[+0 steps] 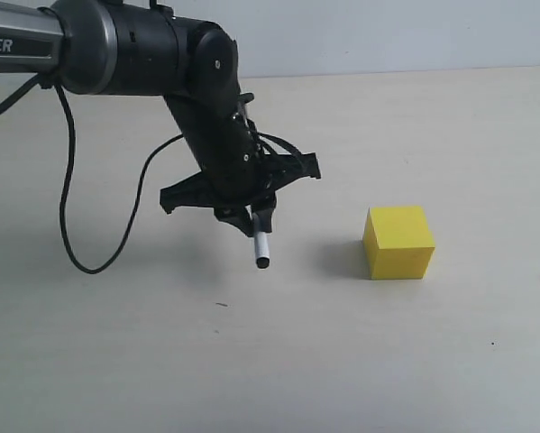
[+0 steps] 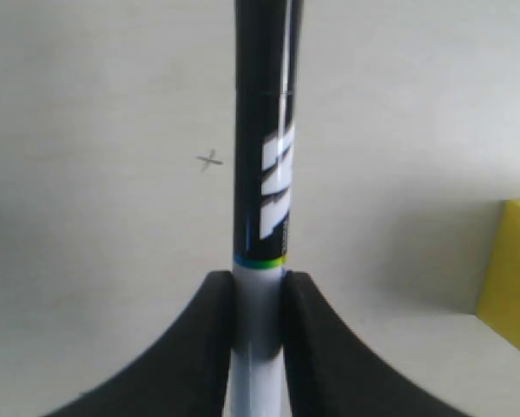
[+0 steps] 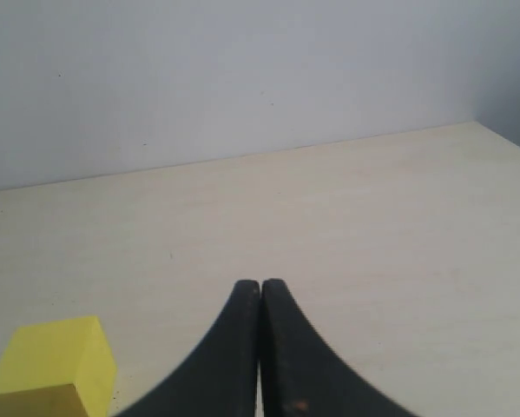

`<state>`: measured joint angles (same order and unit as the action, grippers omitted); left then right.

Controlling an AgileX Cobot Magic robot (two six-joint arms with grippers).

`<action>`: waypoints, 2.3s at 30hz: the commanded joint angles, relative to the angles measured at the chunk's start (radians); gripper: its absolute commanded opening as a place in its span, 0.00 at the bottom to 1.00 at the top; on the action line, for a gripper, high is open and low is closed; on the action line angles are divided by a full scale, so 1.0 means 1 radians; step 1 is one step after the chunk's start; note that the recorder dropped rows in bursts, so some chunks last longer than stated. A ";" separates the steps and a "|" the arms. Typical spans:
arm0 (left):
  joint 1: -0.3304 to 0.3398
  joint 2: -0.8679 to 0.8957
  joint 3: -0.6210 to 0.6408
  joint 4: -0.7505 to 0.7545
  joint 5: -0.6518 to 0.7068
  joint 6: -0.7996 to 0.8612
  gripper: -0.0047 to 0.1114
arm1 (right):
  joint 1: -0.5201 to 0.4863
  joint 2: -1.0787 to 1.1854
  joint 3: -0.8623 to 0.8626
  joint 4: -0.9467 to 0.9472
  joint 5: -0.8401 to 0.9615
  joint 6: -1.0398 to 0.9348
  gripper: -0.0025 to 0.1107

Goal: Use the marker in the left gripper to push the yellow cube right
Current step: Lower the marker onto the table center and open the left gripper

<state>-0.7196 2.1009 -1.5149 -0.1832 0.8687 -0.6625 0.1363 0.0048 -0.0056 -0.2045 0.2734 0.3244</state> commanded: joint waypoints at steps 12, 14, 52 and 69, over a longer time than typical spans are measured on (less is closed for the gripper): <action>-0.010 0.061 -0.007 0.020 -0.035 0.033 0.04 | -0.003 -0.005 0.006 -0.007 -0.006 -0.007 0.02; -0.010 0.061 -0.007 0.033 -0.040 0.032 0.04 | -0.003 -0.005 0.006 -0.007 -0.006 -0.007 0.02; -0.008 0.083 -0.009 0.048 -0.036 0.041 0.50 | -0.003 -0.005 0.006 -0.007 -0.006 -0.008 0.02; 0.002 -0.155 -0.009 -0.079 0.100 0.485 0.05 | -0.003 -0.005 0.006 -0.007 -0.006 -0.006 0.02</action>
<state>-0.7208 1.9814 -1.5189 -0.2386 0.9192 -0.2476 0.1363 0.0048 -0.0056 -0.2045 0.2734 0.3244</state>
